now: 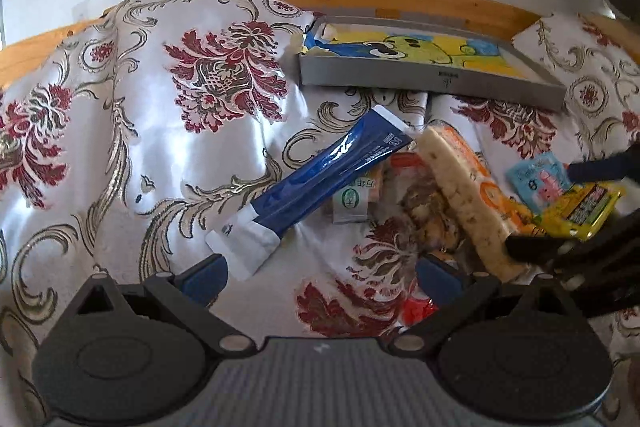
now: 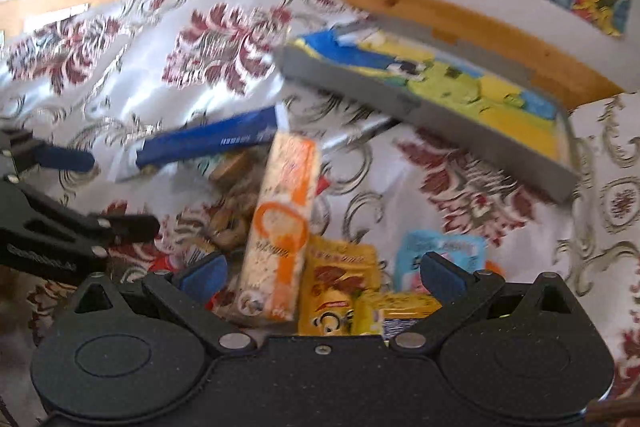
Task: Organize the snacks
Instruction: 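Grasp the orange-and-white cracker bar with the right tool while the left tool approaches the quail egg bag, then lift the cracker bar with the right tool while the left tool grasps the quail egg bag, then carry both snacks over the grey tray and lower them inside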
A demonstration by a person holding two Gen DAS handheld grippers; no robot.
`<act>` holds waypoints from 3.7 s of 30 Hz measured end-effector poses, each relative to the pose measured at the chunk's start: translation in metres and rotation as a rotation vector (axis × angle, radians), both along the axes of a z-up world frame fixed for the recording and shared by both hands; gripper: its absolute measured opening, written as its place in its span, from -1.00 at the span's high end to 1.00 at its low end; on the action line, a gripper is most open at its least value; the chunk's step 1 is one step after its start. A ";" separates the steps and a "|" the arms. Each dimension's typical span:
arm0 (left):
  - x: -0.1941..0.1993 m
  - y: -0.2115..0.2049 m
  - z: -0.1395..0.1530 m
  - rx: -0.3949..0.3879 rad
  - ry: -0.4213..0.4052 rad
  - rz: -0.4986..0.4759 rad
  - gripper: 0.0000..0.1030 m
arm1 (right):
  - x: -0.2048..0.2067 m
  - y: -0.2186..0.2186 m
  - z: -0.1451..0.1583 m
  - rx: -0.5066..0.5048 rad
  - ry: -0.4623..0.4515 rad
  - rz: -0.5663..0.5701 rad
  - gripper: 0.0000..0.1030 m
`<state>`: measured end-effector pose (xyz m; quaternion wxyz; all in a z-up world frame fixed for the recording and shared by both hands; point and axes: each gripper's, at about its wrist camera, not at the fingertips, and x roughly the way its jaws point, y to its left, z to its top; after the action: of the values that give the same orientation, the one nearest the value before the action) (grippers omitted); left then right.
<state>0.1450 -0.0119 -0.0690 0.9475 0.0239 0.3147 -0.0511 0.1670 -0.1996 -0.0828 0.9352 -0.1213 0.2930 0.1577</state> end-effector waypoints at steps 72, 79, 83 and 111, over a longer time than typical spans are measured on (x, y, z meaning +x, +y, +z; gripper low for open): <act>0.060 -0.086 -0.014 0.033 0.201 -0.071 0.00 | 0.025 -0.054 0.052 0.238 -0.109 0.081 0.32; 0.056 -0.086 -0.006 0.022 0.211 -0.048 0.07 | 0.016 -0.050 0.057 0.181 -0.174 0.089 0.32; 0.045 -0.085 0.001 -0.002 0.196 -0.027 0.08 | 0.011 -0.050 0.061 0.175 -0.209 0.098 0.32; 0.027 -0.080 0.029 -0.129 0.083 0.042 0.09 | 0.041 -0.123 0.051 0.844 0.155 -0.032 0.32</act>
<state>0.1720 -0.0917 -0.0402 0.9341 -0.0459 0.3501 -0.0525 0.2078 -0.3221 -0.0319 0.8804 0.2887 0.2741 0.2579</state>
